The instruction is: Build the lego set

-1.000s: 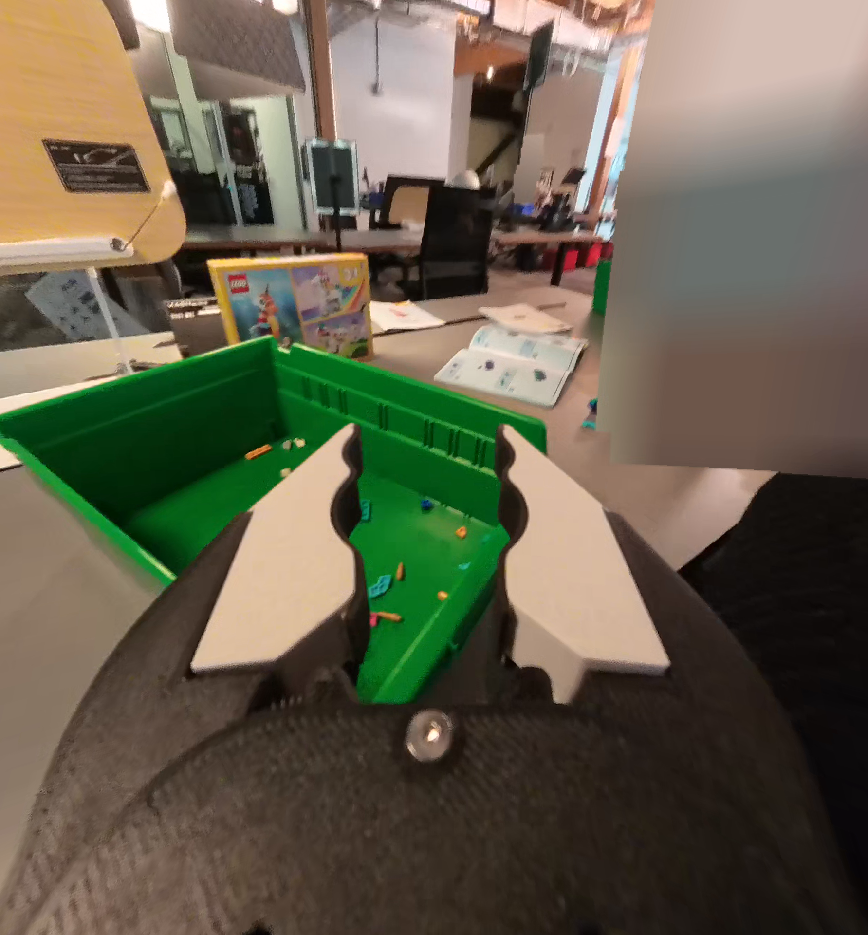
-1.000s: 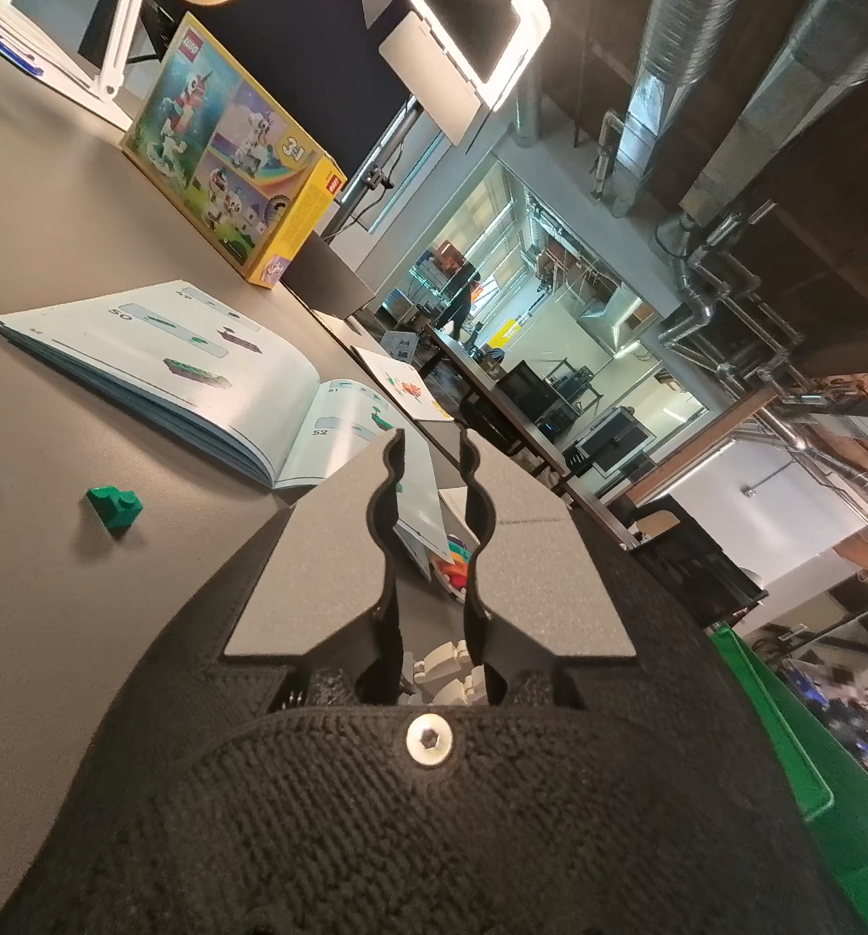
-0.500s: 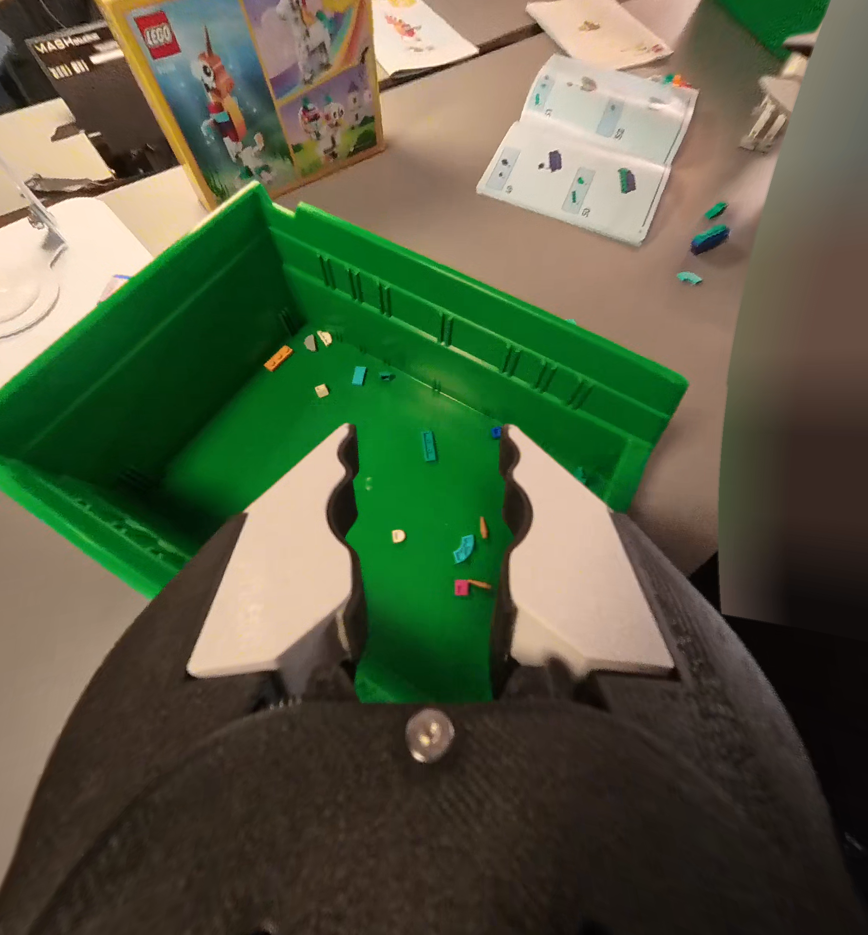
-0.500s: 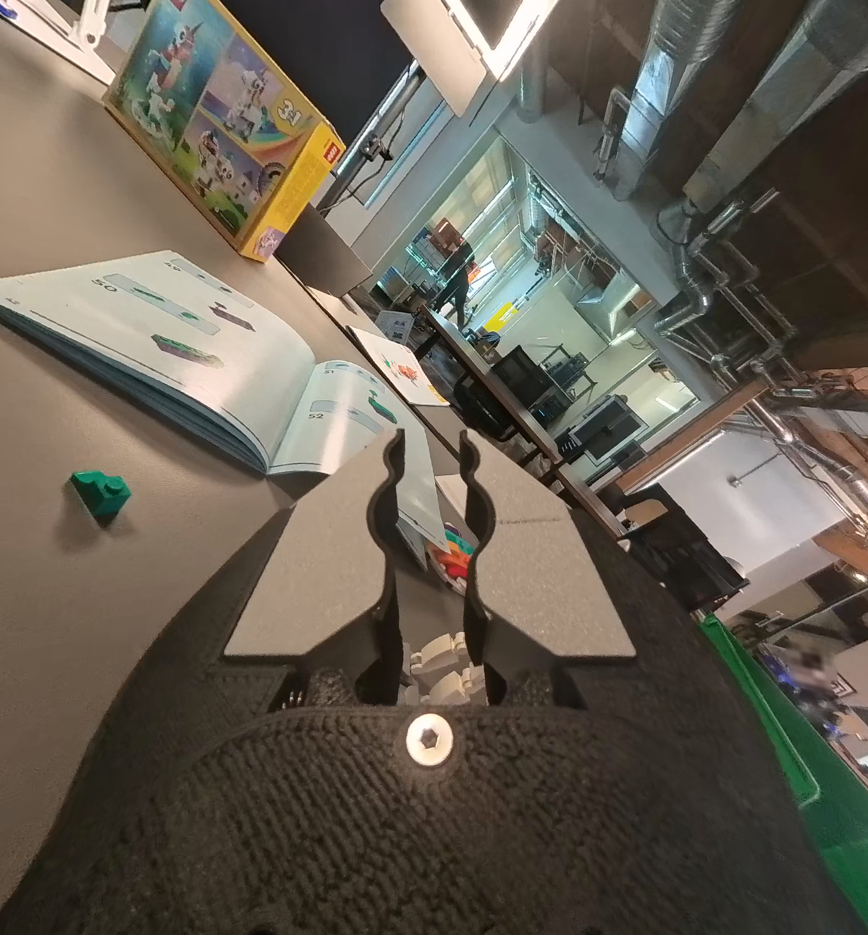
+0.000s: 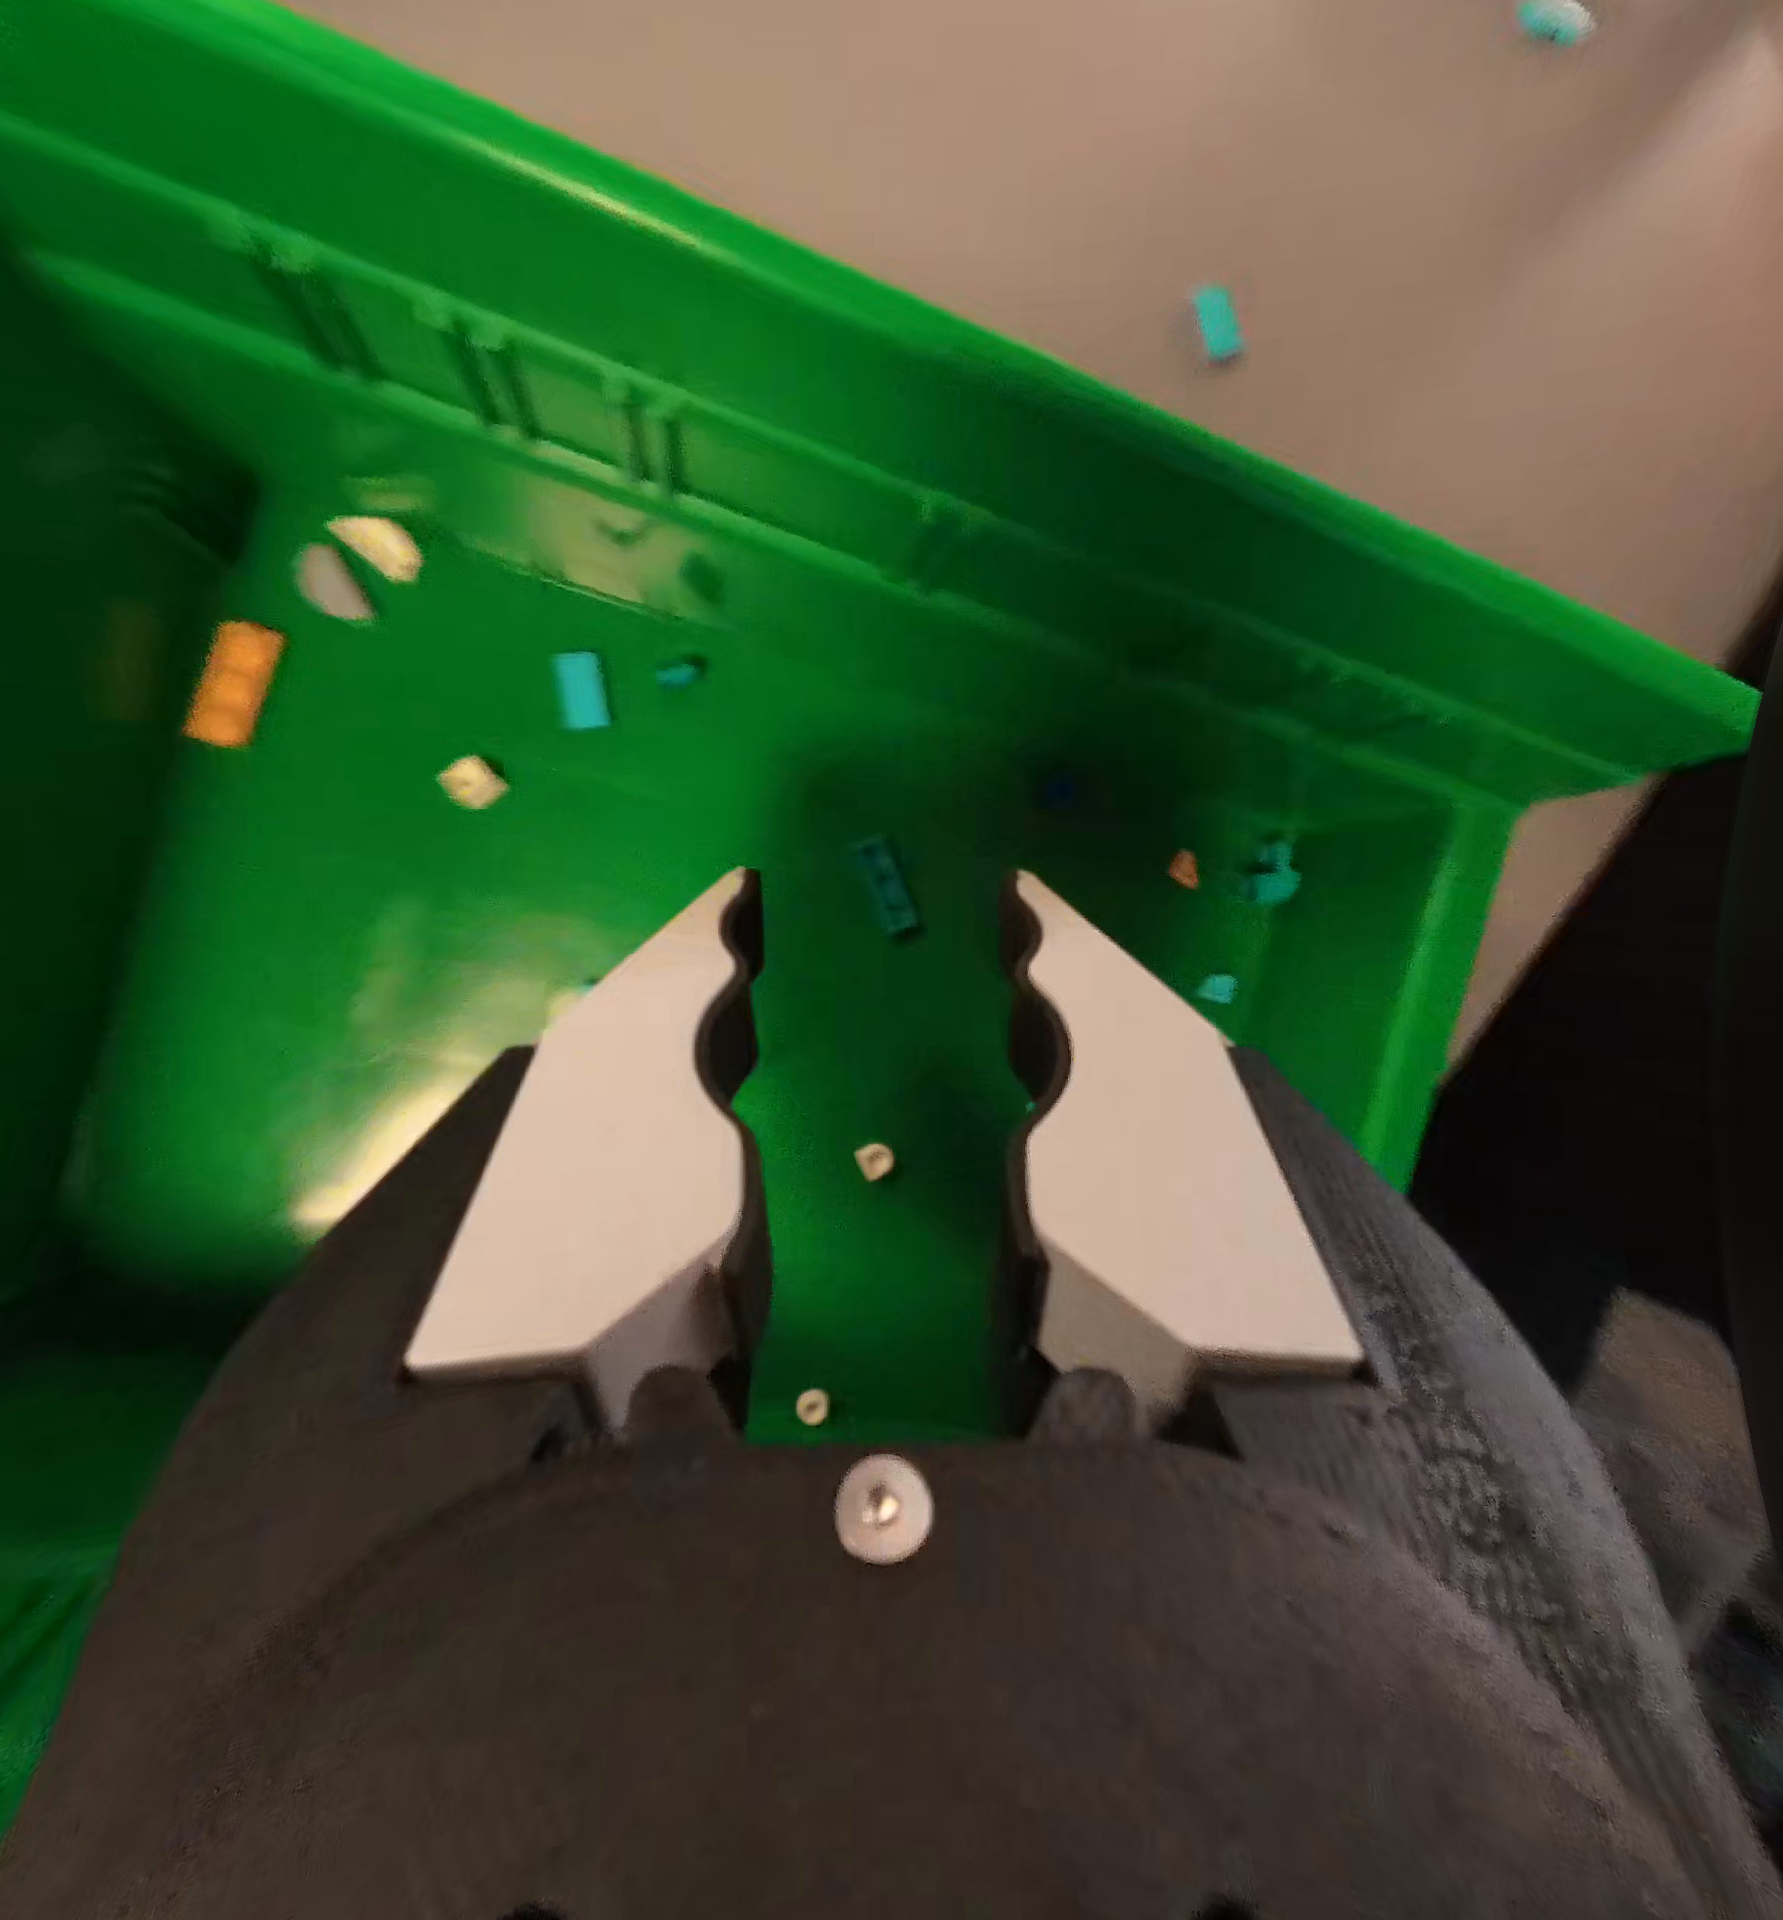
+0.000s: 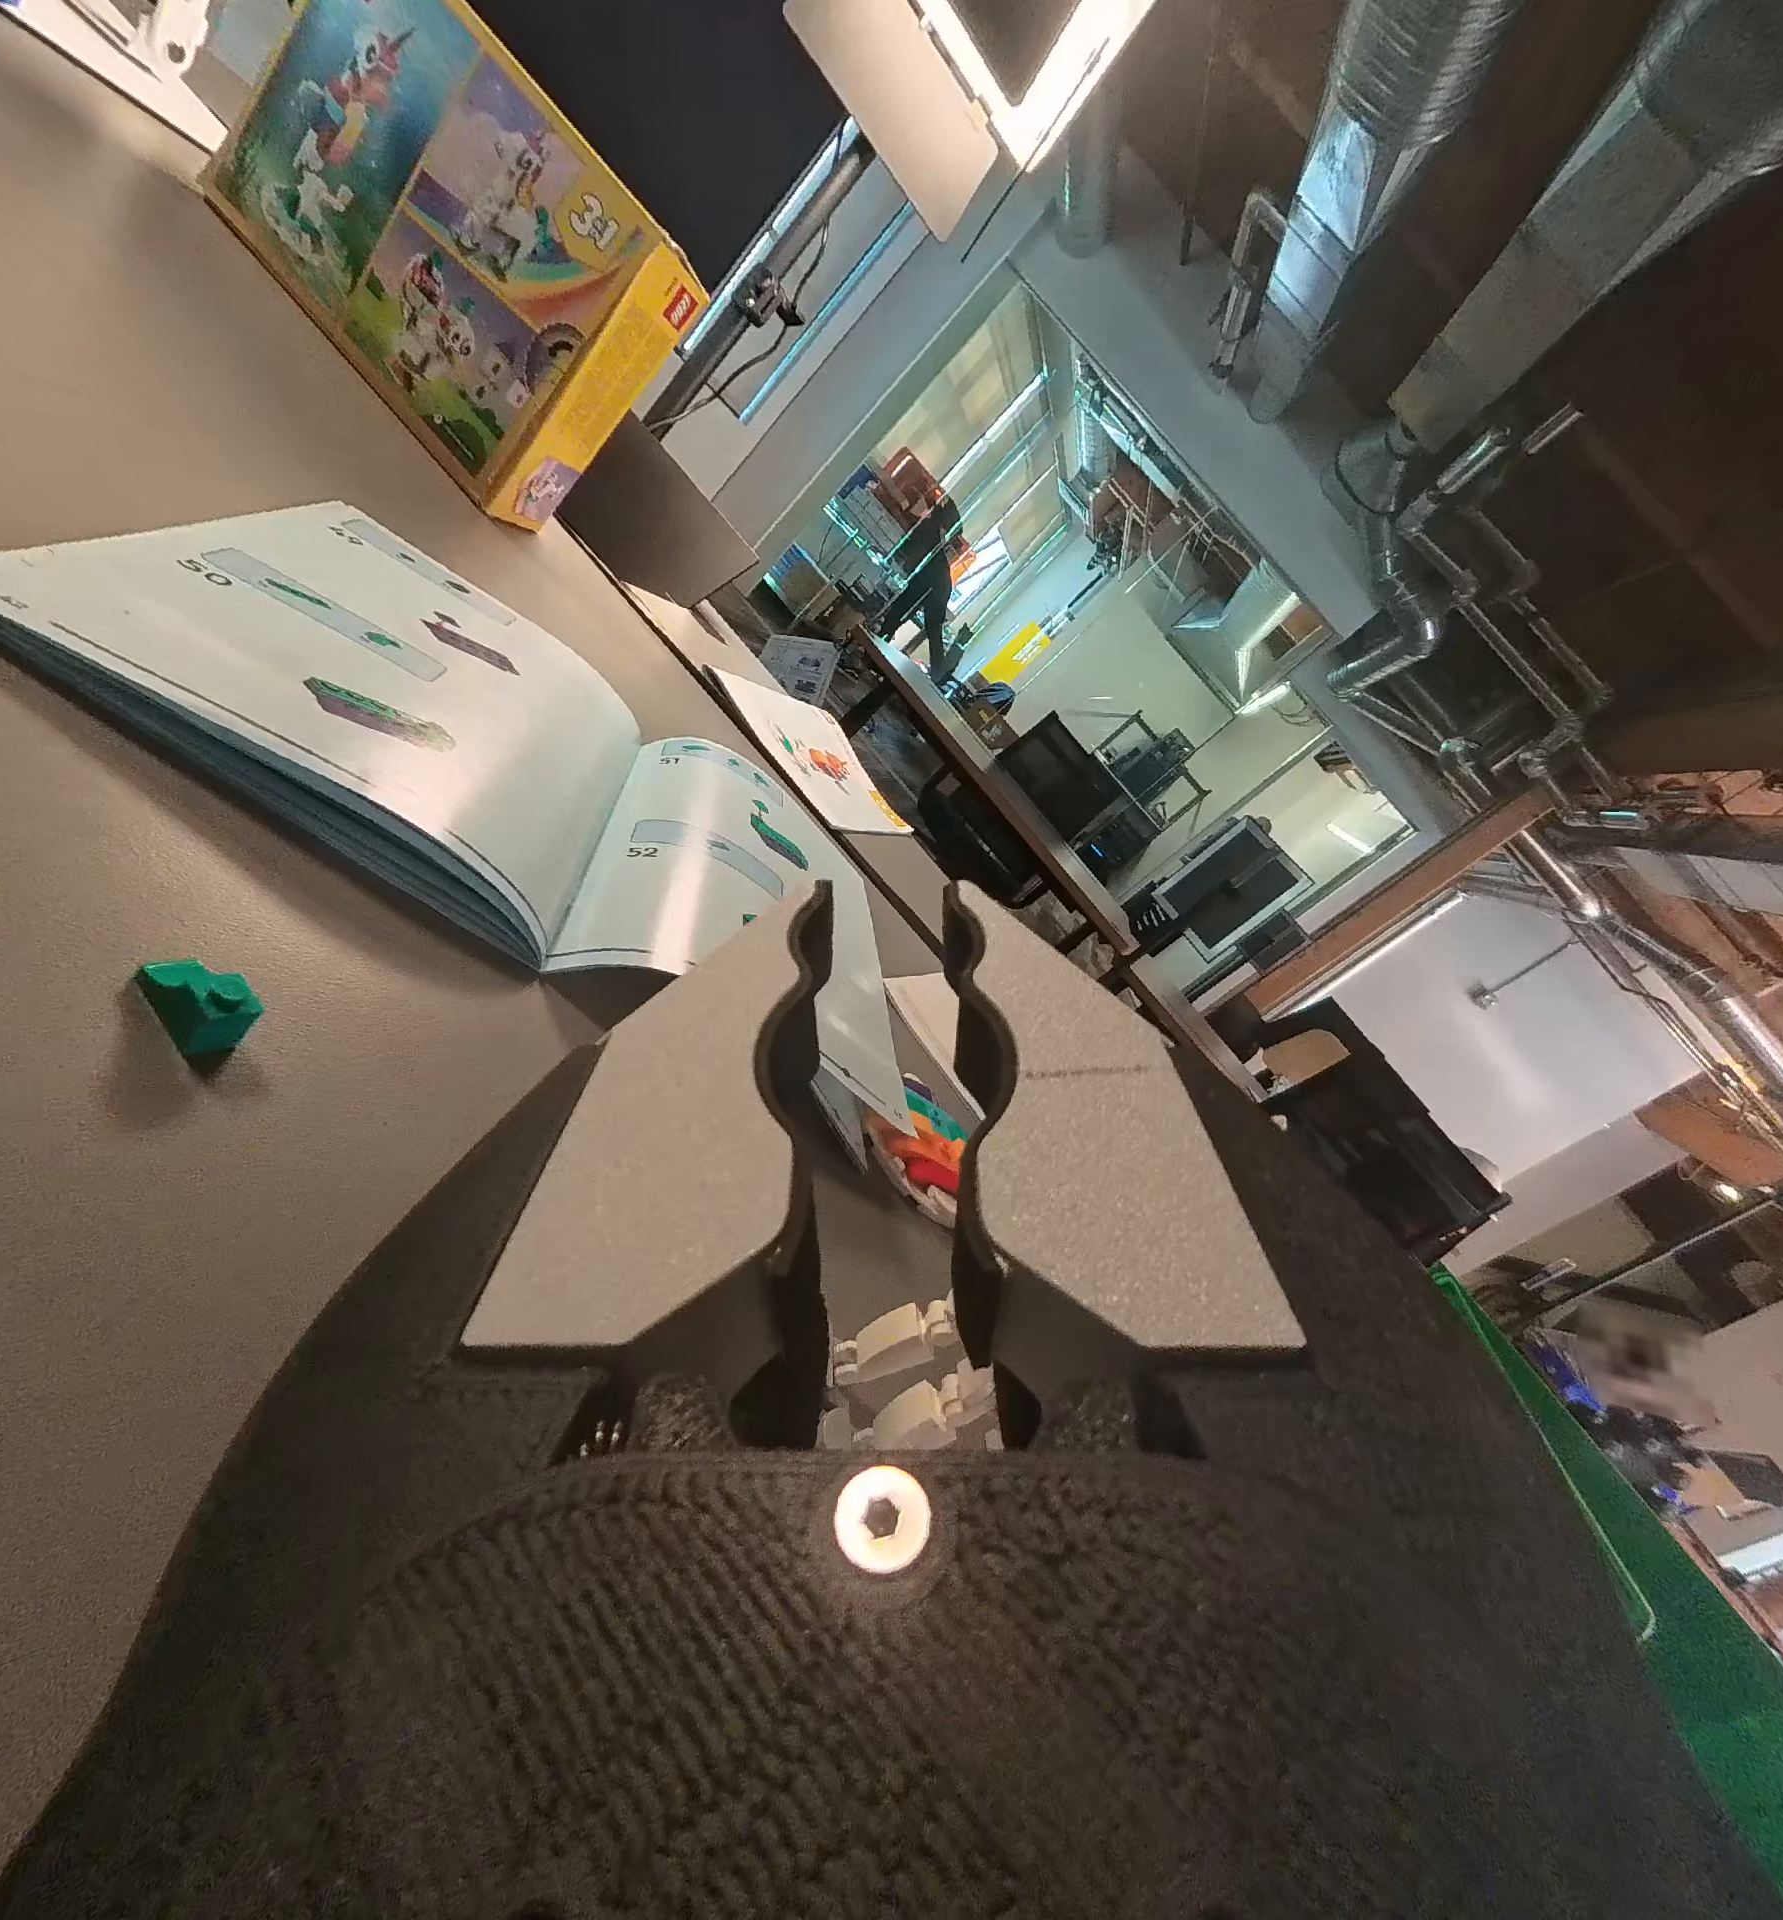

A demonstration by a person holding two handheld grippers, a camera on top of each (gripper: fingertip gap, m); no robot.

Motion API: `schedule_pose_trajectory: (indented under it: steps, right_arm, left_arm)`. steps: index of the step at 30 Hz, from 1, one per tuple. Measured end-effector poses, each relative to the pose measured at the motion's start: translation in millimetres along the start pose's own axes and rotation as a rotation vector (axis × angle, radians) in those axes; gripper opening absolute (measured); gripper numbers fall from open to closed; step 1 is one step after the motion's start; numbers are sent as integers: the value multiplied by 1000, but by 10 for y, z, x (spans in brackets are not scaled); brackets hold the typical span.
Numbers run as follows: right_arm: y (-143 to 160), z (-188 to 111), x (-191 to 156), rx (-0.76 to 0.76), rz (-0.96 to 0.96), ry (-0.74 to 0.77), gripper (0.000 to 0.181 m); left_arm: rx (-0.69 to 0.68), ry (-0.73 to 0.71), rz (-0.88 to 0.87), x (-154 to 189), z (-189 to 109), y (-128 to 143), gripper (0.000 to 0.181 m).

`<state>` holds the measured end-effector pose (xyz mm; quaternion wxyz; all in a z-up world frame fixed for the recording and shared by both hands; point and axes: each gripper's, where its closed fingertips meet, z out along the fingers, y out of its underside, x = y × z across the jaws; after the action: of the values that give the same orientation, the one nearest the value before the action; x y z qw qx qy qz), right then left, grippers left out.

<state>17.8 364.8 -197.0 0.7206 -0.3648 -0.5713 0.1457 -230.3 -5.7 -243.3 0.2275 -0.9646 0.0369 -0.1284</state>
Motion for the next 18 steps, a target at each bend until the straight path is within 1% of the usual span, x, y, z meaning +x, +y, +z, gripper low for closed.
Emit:
schedule_pose_trajectory:
  steps: [2, 4, 5, 7, 9, 10, 13, 16, 18]
  right_arm:
    - [0, 1, -2, 0, 1, -1, 19]
    - [1, 2, -5, -1, 0, -3, 19]
    - [0, 3, -7, 0, -1, -3, 19]
    - [0, 4, -11, 0, -3, -5, 19]
    - [2, 6, -15, -1, -5, -6, 19]
    - [1, 6, -15, -1, -5, -7, 19]
    - [1, 7, -17, -1, -6, -8, 19]
    - [4, 9, -20, -3, -7, -8, 19]
    - [6, 9, -20, -3, -8, -8, 19]
  left_arm:
    - [-43, 102, 38, 158, 73, 38, 45]
    - [-89, 142, 91, 265, 117, 105, 42]
    - [-118, 120, 117, 261, 143, 155, 39]
    - [-167, 19, 158, 153, 177, 249, 36]
    - [-180, -4, 172, 128, 178, 308, 37]
    - [-168, 25, 167, 172, 173, 314, 39]
    - [-85, 189, 199, 453, 153, 245, 40]
    - [-48, 313, 328, 738, 177, 228, 33]
    - [-60, 338, 435, 856, 237, 254, 30]
